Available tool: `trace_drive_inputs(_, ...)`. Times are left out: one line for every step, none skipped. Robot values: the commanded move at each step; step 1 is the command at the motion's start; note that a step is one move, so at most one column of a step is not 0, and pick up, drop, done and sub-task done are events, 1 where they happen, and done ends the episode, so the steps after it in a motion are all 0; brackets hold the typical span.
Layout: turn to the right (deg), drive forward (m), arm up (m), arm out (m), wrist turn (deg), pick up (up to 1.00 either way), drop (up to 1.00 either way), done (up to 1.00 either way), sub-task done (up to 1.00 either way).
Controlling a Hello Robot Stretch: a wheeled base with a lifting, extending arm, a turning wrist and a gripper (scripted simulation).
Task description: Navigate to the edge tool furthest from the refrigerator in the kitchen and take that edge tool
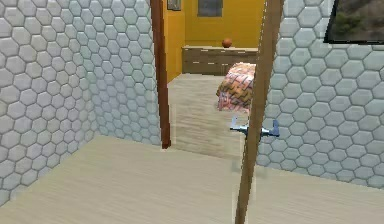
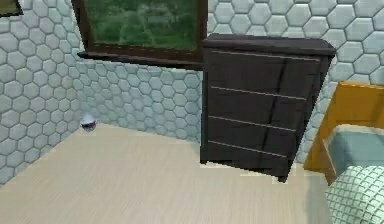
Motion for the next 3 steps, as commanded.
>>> trace_drive_inputs(0.0, 0.15, 0.0, 0.0, 0.0, 0.0, 0.0, 0.0, 0.0)
trace_drive_inputs(-45.0, 0.0, 0.0, 0.0, 0.0, 0.0, 0.0, 0.0, 0.0)
trace_drive_inputs(-27.0, 0.0, 0.0, 0.0, 0.0, 0.0, 0.0, 0.0, 0.0)
